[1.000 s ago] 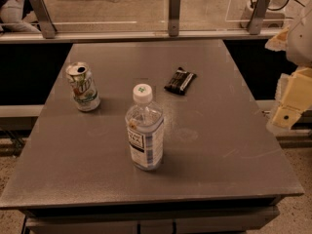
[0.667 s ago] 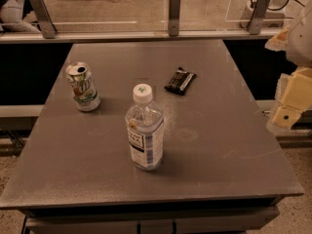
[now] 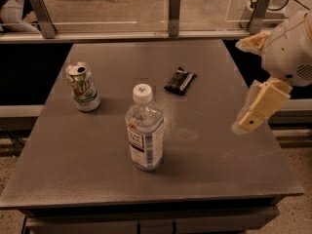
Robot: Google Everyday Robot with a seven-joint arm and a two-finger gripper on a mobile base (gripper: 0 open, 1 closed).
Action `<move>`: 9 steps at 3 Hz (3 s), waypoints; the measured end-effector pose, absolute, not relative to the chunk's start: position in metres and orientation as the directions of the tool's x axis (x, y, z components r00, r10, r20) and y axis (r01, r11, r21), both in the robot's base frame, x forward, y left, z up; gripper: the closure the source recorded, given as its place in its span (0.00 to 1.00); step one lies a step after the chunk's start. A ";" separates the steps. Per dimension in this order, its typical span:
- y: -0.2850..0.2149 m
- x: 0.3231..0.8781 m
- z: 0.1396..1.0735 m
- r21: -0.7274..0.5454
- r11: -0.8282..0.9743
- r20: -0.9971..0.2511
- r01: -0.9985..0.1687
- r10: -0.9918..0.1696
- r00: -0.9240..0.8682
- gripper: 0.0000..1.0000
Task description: Knock blue plastic bottle over
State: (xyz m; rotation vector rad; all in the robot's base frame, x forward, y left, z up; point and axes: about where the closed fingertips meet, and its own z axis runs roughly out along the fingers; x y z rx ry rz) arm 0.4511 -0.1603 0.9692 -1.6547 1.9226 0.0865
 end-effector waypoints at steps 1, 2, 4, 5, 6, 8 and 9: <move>-0.104 0.452 0.958 -0.313 0.158 -0.609 -0.937 -0.790 0.070 0.00; -0.050 0.436 0.949 -0.230 0.086 -0.753 -0.969 -0.647 0.121 0.00; 0.008 0.405 0.944 -0.071 -0.076 -0.924 -0.995 -0.370 0.095 0.00; 0.025 0.405 0.941 -0.071 -0.112 -0.953 -0.991 -0.284 0.101 0.00; 0.024 0.403 0.943 -0.079 -0.110 -0.955 -0.991 -0.278 0.107 0.00; -0.005 0.393 0.928 -0.116 -0.096 -0.960 -0.989 -0.244 0.137 0.00; -0.003 0.392 0.929 -0.118 -0.101 -0.959 -0.988 -0.245 0.140 0.18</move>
Offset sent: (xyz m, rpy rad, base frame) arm -0.0396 0.1751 -0.0100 0.6949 0.1394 0.3960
